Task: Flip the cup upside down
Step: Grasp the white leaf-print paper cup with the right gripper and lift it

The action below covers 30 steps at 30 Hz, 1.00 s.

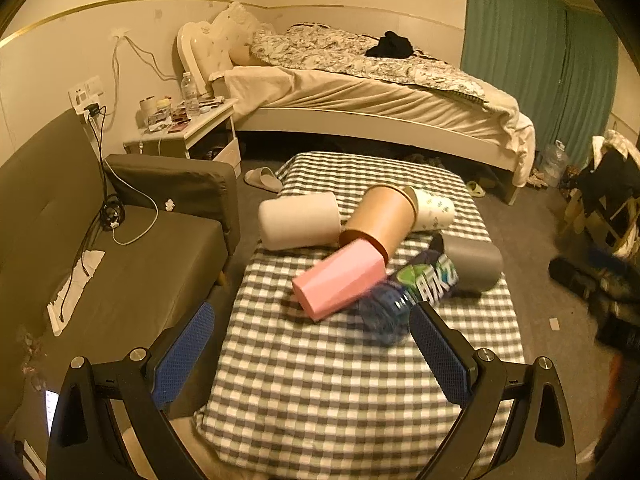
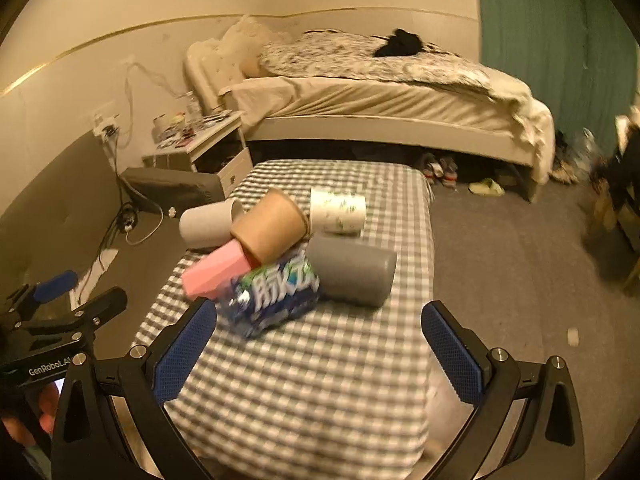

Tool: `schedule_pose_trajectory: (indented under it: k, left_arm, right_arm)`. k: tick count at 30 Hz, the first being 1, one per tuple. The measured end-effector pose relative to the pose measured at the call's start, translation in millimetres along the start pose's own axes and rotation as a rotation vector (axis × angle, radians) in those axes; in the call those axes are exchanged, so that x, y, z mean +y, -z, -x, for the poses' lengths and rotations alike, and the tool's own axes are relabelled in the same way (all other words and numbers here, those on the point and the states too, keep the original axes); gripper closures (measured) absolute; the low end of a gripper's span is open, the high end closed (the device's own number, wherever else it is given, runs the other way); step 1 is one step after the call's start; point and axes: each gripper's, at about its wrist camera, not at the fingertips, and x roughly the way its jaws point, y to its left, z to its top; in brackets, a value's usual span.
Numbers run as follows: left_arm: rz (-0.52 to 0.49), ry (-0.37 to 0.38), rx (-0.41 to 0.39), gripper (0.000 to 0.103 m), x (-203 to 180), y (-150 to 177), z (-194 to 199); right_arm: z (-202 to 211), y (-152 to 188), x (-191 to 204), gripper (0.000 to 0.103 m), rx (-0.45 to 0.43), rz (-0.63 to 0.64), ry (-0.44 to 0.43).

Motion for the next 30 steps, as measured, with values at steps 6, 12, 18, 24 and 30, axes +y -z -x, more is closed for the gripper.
schedule_pose_trajectory:
  k: [6, 12, 18, 24, 30]
  left_arm:
    - [0.031, -0.027, 0.026, 0.002, 2.5, -21.0, -31.0]
    - [0.046, -0.063, 0.063, 0.002, 5.4, -37.6, -68.0]
    - [0.045, -0.108, 0.088, 0.002, 9.7, -47.2, -104.0]
    - [0.052, -0.135, 0.109, 0.002, 10.9, -55.4, -137.5]
    - [0.05, -0.128, 0.124, 0.002, 7.5, -61.9, -158.5]
  right_arm:
    - [-49.1, -57.4, -20.4, 0.0, 0.014, 0.231, 0.026]
    - [-125.4, -88.4, -20.1, 0.0, 0.116, 0.462, -0.038]
    - [-206.2, -98.6, -18.2, 0.001, 0.279, 0.565, -0.115]
    - [-256.6, -99.7, -6.9, 0.003, 0.371, 0.728, -0.13]
    - [-285.8, -95.8, 4.4, 0.005, 0.451, 0.823, -0.189]
